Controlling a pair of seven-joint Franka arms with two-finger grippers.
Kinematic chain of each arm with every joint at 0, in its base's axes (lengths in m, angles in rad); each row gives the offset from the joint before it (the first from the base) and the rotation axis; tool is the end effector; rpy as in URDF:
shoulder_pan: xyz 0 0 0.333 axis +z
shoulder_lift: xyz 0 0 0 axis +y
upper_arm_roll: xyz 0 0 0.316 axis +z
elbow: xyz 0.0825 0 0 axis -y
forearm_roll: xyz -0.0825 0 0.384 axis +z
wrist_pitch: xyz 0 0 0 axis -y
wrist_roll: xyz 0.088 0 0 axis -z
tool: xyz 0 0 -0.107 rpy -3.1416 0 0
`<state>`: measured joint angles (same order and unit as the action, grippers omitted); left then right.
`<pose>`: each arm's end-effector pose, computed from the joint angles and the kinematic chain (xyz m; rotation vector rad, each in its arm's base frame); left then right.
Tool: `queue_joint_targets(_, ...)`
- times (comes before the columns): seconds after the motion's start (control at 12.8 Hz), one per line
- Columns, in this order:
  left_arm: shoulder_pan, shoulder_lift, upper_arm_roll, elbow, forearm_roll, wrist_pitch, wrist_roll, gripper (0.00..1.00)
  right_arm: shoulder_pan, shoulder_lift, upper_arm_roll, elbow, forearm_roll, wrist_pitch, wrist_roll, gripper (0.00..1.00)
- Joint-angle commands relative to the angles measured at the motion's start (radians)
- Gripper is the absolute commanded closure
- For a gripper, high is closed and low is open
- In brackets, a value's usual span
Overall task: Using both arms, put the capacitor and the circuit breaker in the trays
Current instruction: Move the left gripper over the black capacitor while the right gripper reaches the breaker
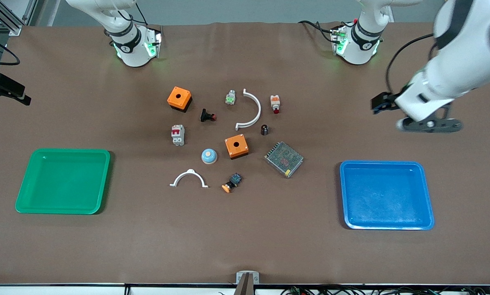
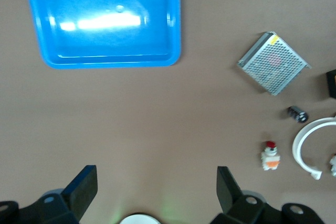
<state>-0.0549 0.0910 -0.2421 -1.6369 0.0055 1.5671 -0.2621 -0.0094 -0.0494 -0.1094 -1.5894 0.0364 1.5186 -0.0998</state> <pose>0.5489 -0.1620 0.5433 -3.1037 0.0560 0.2434 0.5304 -0.0608 0.6380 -3.0975 0.0268 0.0263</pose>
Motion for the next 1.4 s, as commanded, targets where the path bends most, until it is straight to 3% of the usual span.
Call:
queue_joint_targets(0.0, 0.004, -0.02, -0.093, -0.127, -0.007, 0.137, -0.17, 0.0, -0.003, 0.022, 0.002, 0.005, -0.001, 0.009, -0.008, 0.0)
queue_joint_targets(0.16, 0.004, -0.017, -0.158, -0.217, -0.006, 0.262, -0.303, 0.0, 0.002, 0.07, 0.002, 0.002, 0.0, 0.073, -0.008, 0.0)
queue_joint_targets(0.31, 0.001, 0.022, -0.233, -0.283, -0.006, 0.379, -0.47, 0.03, 0.008, 0.184, 0.008, 0.011, 0.0, 0.077, -0.008, 0.0)
queue_joint_targets(0.47, -0.032, 0.112, -0.296, -0.296, 0.01, 0.473, -0.679, 0.09, 0.049, 0.181, 0.008, -0.021, 0.006, 0.071, 0.008, 0.0)
queue_joint_targets(0.7, -0.129, 0.232, -0.298, -0.296, 0.1, 0.579, -0.917, 0.17, 0.143, 0.163, 0.01, -0.087, 0.019, 0.089, 0.188, 0.0)
queue_joint_targets(0.78, -0.167, 0.274, -0.296, -0.296, 0.126, 0.623, -0.989, 0.24, 0.17, 0.149, 0.011, -0.134, 0.037, 0.121, 0.204, 0.0)
queue_joint_targets(0.94, -0.197, 0.337, -0.298, -0.294, 0.177, 0.689, -1.107, 0.27, 0.2, 0.086, 0.01, -0.28, 0.094, 0.251, 0.233, 0.0)
queue_joint_targets(1.32, -0.243, 0.444, -0.296, -0.294, 0.275, 0.792, -1.255, 0.33, 0.366, 0.02, 0.01, -0.565, 0.094, 0.564, 0.418, 0.0)
